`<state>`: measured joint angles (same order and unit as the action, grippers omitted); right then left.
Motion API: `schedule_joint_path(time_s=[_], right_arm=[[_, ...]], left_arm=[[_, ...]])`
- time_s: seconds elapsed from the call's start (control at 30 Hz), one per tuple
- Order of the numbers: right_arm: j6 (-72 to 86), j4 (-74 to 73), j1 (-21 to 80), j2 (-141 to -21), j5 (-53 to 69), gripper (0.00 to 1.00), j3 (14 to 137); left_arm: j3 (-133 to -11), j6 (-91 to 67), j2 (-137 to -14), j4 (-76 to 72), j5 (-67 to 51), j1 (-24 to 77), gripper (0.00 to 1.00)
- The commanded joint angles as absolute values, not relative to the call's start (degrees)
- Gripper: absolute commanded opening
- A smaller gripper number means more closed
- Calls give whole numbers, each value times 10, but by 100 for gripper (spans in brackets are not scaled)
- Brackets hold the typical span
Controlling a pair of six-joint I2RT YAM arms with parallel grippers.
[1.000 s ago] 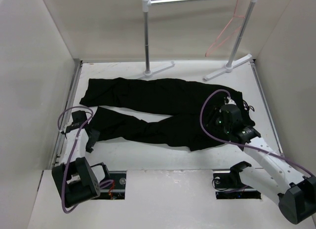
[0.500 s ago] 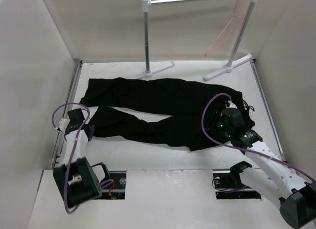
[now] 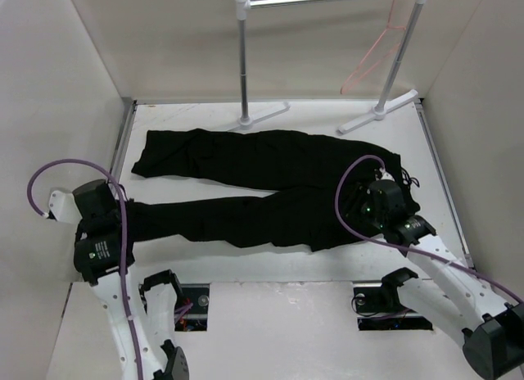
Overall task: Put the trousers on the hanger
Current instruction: Flatten out the trousers at the center of the board.
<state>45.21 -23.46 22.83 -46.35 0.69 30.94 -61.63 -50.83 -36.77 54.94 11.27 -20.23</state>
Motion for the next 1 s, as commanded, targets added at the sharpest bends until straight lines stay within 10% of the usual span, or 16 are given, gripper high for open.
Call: schedule_joint_path(time_s=[0.0,0.53,0.67,0.87,0.97], right_arm=[[447,-228,221,-470,11,54,320],[450,-228,189,-518,-16,66,361],[452,-264,189,-475,-36,67,360],[463,-277,190,-438,-37,66,338],[463,-274,193,-441,-30,39,334]], left_arm=[[-699,-500,-397,659,133,-199,0],[-814,-461,-937,417,228,-169,3],[-910,-414,-1031,451,217,-174,28],[-744,-389,-861,394,213,-171,49],[-593,-405,-724,373,187,-163,48]])
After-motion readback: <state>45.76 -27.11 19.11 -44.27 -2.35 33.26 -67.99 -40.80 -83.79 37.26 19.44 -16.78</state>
